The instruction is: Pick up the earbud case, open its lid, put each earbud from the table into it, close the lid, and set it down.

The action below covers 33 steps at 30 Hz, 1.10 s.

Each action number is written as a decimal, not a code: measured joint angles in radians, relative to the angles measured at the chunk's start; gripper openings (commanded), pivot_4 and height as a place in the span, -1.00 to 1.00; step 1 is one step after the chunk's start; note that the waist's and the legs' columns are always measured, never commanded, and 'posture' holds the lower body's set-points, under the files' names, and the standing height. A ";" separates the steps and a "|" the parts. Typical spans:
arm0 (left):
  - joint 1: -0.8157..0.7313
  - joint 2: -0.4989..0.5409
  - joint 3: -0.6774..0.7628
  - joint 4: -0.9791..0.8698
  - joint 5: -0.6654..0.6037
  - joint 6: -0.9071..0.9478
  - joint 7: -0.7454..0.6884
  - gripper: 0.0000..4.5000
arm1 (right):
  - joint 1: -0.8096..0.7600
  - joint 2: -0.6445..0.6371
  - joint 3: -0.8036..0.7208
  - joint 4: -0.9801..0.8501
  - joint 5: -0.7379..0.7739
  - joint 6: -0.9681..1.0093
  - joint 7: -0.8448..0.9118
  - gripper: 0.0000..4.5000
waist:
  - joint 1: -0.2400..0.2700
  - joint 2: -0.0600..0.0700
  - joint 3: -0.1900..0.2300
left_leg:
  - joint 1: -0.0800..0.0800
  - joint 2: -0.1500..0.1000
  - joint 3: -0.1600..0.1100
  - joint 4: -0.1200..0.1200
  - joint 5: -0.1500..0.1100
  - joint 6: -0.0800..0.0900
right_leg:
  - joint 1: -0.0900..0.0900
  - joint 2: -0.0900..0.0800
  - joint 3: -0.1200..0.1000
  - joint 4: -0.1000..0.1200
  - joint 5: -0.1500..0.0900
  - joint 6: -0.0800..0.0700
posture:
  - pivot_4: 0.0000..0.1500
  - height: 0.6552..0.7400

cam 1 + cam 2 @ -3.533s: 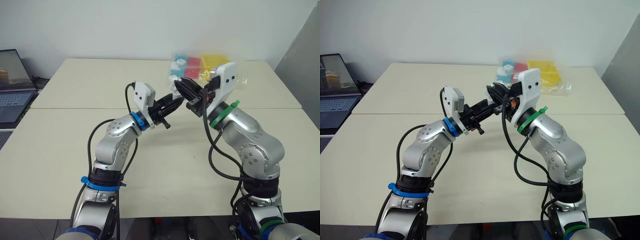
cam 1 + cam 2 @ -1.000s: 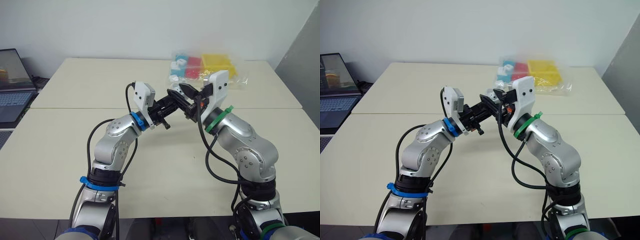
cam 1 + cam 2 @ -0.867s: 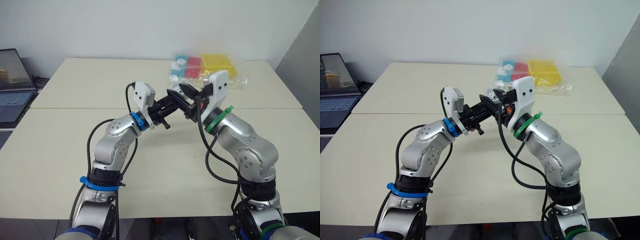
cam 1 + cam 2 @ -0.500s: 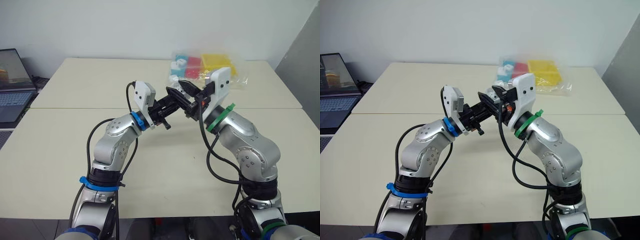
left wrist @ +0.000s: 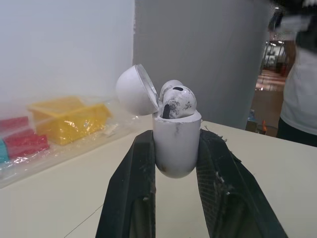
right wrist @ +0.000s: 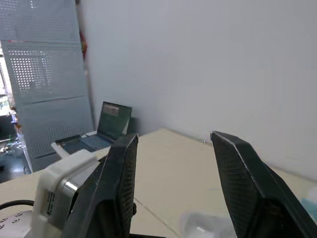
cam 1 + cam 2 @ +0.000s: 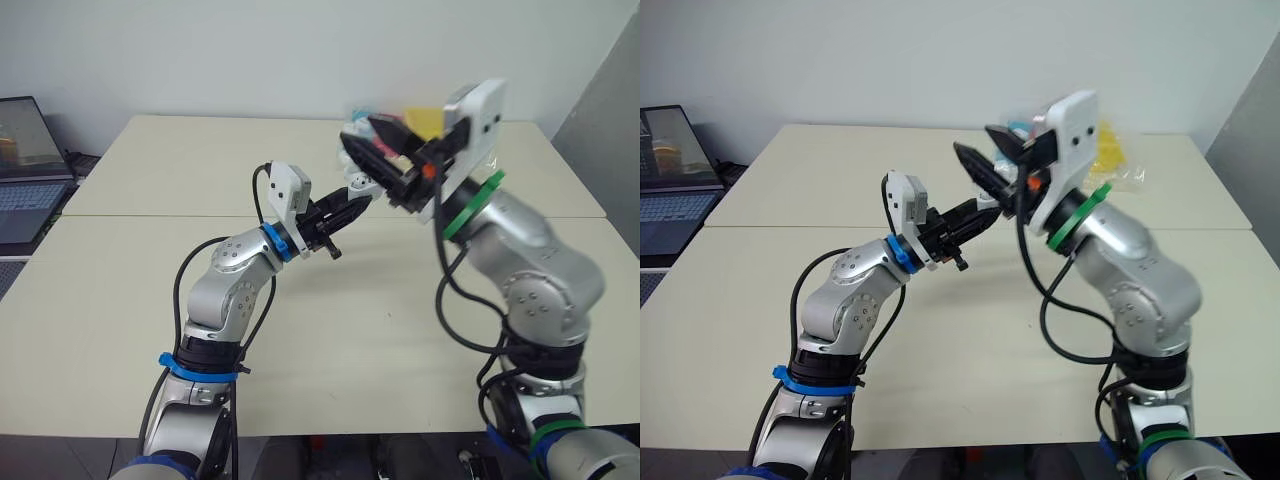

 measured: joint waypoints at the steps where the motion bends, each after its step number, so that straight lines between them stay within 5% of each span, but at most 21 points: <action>1: 0.000 0.001 0.000 0.001 -0.001 0.000 -0.008 -0.67 | -0.002 -0.026 -0.015 0.003 0.014 0.006 0.015 0.00 | 0.000 0.000 0.000 | 0.000 0.000 0.000 -0.001 0.000 0.000 | 0.000 0.000 0.000 0.000 0.000 0.000 | 1.00 1.00; 8: -0.025 0.016 -0.003 0.009 -0.020 -0.001 -0.091 -0.67 | -0.021 -0.284 -0.116 0.240 0.066 0.021 0.238 -0.99 | -0.002 0.000 0.000 | -0.001 0.001 0.002 -0.002 0.000 0.000 | 0.002 0.001 0.001 -0.008 0.000 0.000 | 1.00 1.00; 15: -0.035 0.029 -0.024 0.000 -0.043 0.008 -0.170 -0.67 | -0.080 -0.401 -0.079 0.460 0.028 0.003 0.397 -0.99 | -0.003 0.001 0.000 | -0.001 0.001 0.003 -0.003 0.000 0.001 | 0.002 0.001 0.001 -0.009 0.000 0.000 | 1.00 1.00; 33: -0.038 0.035 -0.051 -0.088 -0.120 0.097 -0.202 -0.67 | -0.115 -0.340 0.029 0.567 0.064 0.165 0.540 -0.99 | -0.001 0.001 0.000 | -0.001 0.001 0.001 -0.002 0.000 0.001 | 0.002 0.001 0.001 -0.008 0.000 0.000 | 1.00 1.00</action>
